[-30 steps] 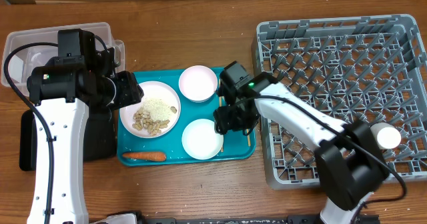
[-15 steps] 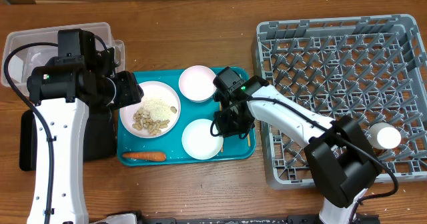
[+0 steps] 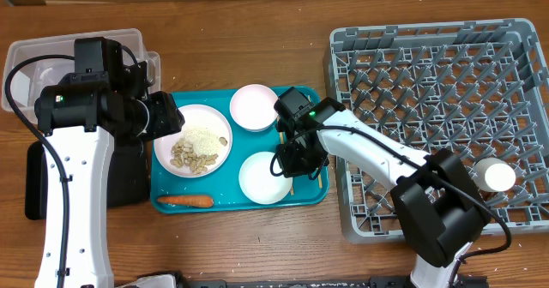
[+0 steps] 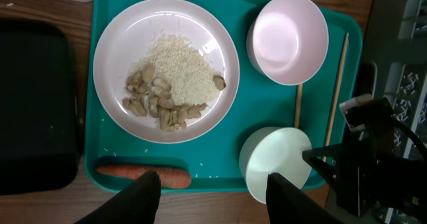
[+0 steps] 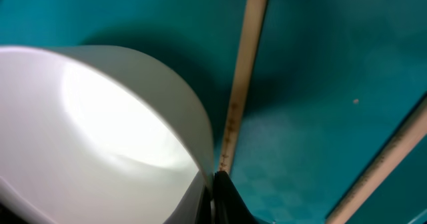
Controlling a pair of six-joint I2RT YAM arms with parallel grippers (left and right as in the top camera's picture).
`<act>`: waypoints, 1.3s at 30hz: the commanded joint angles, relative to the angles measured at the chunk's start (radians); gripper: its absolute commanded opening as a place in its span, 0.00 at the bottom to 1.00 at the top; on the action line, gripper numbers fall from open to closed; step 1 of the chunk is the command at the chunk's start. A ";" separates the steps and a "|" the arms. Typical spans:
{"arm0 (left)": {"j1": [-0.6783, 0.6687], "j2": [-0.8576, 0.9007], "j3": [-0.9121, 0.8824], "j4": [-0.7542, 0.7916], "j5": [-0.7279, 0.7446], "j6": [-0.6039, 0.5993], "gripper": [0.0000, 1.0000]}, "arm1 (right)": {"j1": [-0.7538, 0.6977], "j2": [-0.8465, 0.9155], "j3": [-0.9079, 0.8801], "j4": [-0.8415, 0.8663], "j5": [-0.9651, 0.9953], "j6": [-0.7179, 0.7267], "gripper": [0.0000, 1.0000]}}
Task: Sort waste into correct bins and load items into the dishwasher
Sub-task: 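Carry the white bowl into the rack and set it upper right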
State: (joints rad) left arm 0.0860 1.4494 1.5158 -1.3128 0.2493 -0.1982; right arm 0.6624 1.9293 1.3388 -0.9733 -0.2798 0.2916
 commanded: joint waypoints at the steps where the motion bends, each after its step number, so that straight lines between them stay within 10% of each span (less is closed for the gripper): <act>1: 0.005 -0.004 0.018 0.000 -0.005 0.019 0.54 | 0.011 0.008 0.011 0.011 0.003 0.002 0.04; 7: 0.005 -0.004 0.018 0.000 -0.005 0.019 0.53 | -0.038 -0.068 0.093 -0.059 0.092 0.001 0.04; 19: 0.005 -0.004 0.018 0.008 -0.006 0.019 0.54 | -0.373 -0.375 0.306 -0.055 0.857 -0.085 0.04; 39: 0.005 -0.004 0.018 0.021 -0.005 0.018 0.54 | -0.873 -0.056 0.304 0.345 1.498 -0.088 0.04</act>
State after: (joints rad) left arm 0.0860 1.4494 1.5158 -1.2930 0.2489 -0.1986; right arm -0.1726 1.8080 1.6398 -0.6498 1.1103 0.2066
